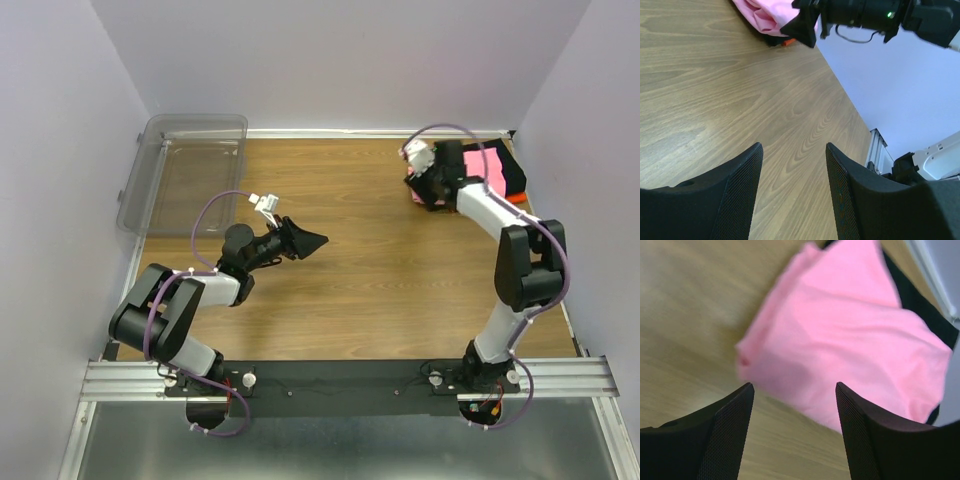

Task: Fold and stack the t-shirts
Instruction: Neatly place the folded tshirt to the corner

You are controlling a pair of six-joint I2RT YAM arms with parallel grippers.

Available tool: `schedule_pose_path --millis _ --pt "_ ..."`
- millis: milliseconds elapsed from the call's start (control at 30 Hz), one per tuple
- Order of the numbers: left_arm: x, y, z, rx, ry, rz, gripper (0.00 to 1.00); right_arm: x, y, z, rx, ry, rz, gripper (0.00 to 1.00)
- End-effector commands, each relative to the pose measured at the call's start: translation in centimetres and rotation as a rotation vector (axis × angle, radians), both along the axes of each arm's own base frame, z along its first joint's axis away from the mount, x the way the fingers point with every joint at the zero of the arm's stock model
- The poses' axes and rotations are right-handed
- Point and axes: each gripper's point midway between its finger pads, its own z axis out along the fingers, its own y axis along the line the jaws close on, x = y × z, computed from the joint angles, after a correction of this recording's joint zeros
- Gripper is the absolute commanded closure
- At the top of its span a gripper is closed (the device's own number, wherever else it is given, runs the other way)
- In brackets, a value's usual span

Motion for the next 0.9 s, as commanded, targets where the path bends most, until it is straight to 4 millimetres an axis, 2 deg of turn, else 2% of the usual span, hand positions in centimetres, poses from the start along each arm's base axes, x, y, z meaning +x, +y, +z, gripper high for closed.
schedule_pose_path --millis 0,33,67,100,133,167,200,267,300,333,367,433,533,567,700,767,800,867 --pt "-0.3 -0.5 1.2 -0.012 -0.062 -0.034 0.39 2.6 -3.8 7.9 0.295 -0.142 -0.184 0.27" --pt "-0.4 -0.4 1.2 -0.007 -0.071 -0.035 0.39 2.9 -4.6 8.3 0.371 -0.147 -0.234 0.27" --pt "-0.4 -0.4 1.4 -0.007 -0.081 -0.032 0.39 3.4 -7.3 9.1 0.403 -0.173 -0.3 0.27" --pt "-0.4 -0.3 1.4 -0.003 -0.087 -0.029 0.39 3.8 -8.5 8.6 0.426 -0.168 -0.344 0.27" --pt "-0.4 -0.2 1.4 0.005 -0.099 -0.026 0.39 4.0 -10.9 8.2 0.456 -0.177 -0.442 0.27" --pt "-0.4 -0.1 1.6 0.007 -0.109 -0.019 0.39 4.8 -12.1 8.8 0.466 -0.204 -0.494 0.27" --pt "-0.4 -0.1 1.5 0.014 -0.112 -0.018 0.39 5.3 -13.7 7.0 0.473 -0.197 -0.611 0.27" --pt "-0.2 0.0 1.4 0.028 -0.128 -0.014 0.39 6.1 -16.1 6.5 0.496 -0.221 -0.719 0.26" --pt "-0.1 0.0 1.4 0.033 -0.133 -0.014 0.39 6.9 -16.8 6.9 0.518 -0.242 -0.744 0.26" --pt "-0.1 -0.1 1.2 0.04 -0.13 -0.018 0.39 7.6 -17.1 5.4 0.567 -0.22 -0.775 0.26" --pt "0.0 -0.1 1.1 0.052 -0.139 -0.026 0.39 8.5 -18.1 6.1 0.621 -0.247 -0.811 0.27" --pt "0.1 -0.1 0.9 0.066 -0.142 -0.029 0.39 9.9 -18.4 4.6 0.65 -0.229 -0.818 0.27" --pt "0.3 0.0 0.5 0.092 -0.148 -0.029 0.39 11.9 -18.6 4.7 0.691 -0.248 -0.823 0.27" --pt "0.4 0.1 0.4 0.096 -0.148 -0.028 0.39 12.4 -18.7 3.3 0.691 -0.232 -0.834 0.27" --pt "0.7 0.2 0.3 0.101 -0.146 -0.025 0.39 13.8 -19.8 1.2 0.7 -0.233 -0.884 0.28" --pt "0.7 0.2 0.2 0.102 -0.144 -0.027 0.39 14.4 -20.6 1.0 0.705 -0.246 -0.898 0.29" --pt "0.8 0.2 0.1 0.103 -0.141 -0.026 0.39 14.5 -21.0 -0.1 0.7 -0.234 -0.909 0.29" --pt "0.8 0.2 0.0 0.105 -0.137 -0.028 0.39 14.6 -21.6 -1.1 0.695 -0.224 -0.922 0.3"
